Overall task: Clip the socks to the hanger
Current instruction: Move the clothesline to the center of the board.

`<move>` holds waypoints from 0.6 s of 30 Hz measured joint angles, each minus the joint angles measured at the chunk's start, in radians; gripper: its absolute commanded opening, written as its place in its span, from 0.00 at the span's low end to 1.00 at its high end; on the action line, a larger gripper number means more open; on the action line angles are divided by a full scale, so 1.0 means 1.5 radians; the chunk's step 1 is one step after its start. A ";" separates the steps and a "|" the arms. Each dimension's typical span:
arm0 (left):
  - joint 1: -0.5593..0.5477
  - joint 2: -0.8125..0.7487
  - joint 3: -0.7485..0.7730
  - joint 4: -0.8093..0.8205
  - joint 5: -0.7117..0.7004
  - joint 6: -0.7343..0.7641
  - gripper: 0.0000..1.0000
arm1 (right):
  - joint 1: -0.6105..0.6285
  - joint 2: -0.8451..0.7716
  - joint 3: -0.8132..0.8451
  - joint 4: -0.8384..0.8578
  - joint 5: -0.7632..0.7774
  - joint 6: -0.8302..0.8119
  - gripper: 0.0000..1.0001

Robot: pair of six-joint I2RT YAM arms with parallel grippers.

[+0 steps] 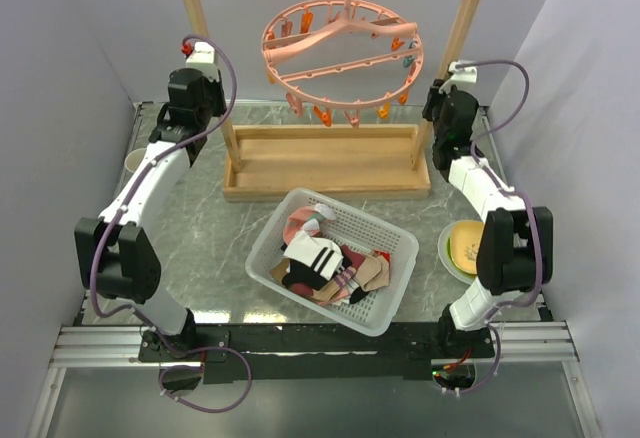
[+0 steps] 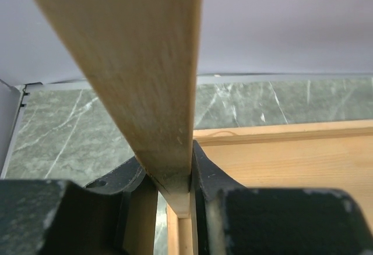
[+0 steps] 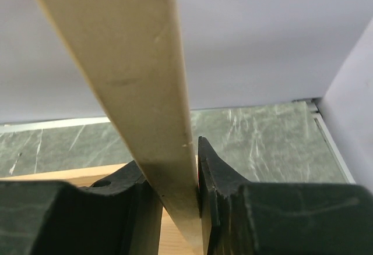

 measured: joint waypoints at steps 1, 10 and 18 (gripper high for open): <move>-0.001 -0.012 -0.011 -0.004 0.006 0.000 0.15 | 0.000 -0.015 -0.016 0.001 0.001 0.001 0.11; -0.006 -0.124 -0.115 -0.020 0.024 -0.002 0.24 | 0.000 -0.080 -0.069 -0.025 -0.005 0.009 0.34; -0.006 -0.153 -0.105 -0.123 0.056 -0.034 0.99 | -0.006 -0.112 -0.068 -0.107 0.030 0.070 0.84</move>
